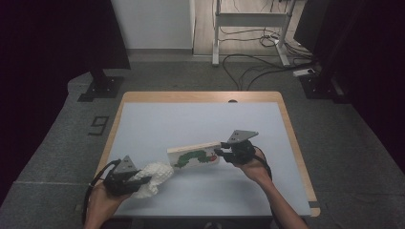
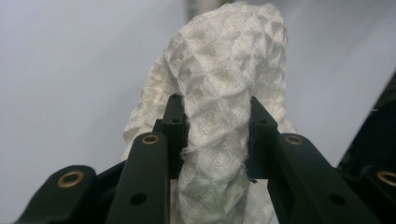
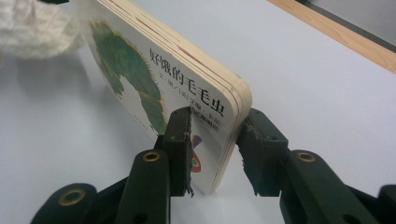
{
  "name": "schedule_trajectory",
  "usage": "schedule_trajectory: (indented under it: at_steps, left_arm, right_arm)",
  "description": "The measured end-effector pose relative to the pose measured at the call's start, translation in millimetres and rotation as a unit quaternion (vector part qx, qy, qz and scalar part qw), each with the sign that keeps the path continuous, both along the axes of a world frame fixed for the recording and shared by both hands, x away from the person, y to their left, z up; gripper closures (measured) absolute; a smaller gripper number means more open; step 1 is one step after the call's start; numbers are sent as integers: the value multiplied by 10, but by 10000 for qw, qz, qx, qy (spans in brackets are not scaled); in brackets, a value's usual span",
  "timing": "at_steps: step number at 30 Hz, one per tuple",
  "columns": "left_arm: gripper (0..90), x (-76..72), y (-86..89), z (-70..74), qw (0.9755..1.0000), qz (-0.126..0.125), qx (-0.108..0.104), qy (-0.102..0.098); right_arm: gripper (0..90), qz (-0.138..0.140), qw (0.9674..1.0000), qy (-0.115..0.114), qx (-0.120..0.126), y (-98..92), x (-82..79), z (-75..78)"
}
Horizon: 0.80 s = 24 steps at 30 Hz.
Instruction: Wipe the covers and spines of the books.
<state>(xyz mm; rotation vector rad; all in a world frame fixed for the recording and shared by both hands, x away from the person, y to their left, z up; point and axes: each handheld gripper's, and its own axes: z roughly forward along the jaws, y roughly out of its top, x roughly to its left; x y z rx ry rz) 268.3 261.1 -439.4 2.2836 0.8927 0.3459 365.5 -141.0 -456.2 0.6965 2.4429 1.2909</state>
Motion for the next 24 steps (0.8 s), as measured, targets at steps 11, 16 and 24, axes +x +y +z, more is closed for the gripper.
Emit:
schedule_trajectory:
  at_steps: [11,16,24]
  left_arm:
    - [675,376,74,-145,9987,470,-163,56]
    - [675,488,-53,-258,9990,399,-96,149]
    - [676,586,-279,-402,9995,163,-31,286]
  right_arm:
    - [640,-11,10000,0,-18,4,-3,4]
    - [640,-9,10000,-5,-17,6,-1,3]
    - [640,-10,10000,-19,3,4,-2,-4]
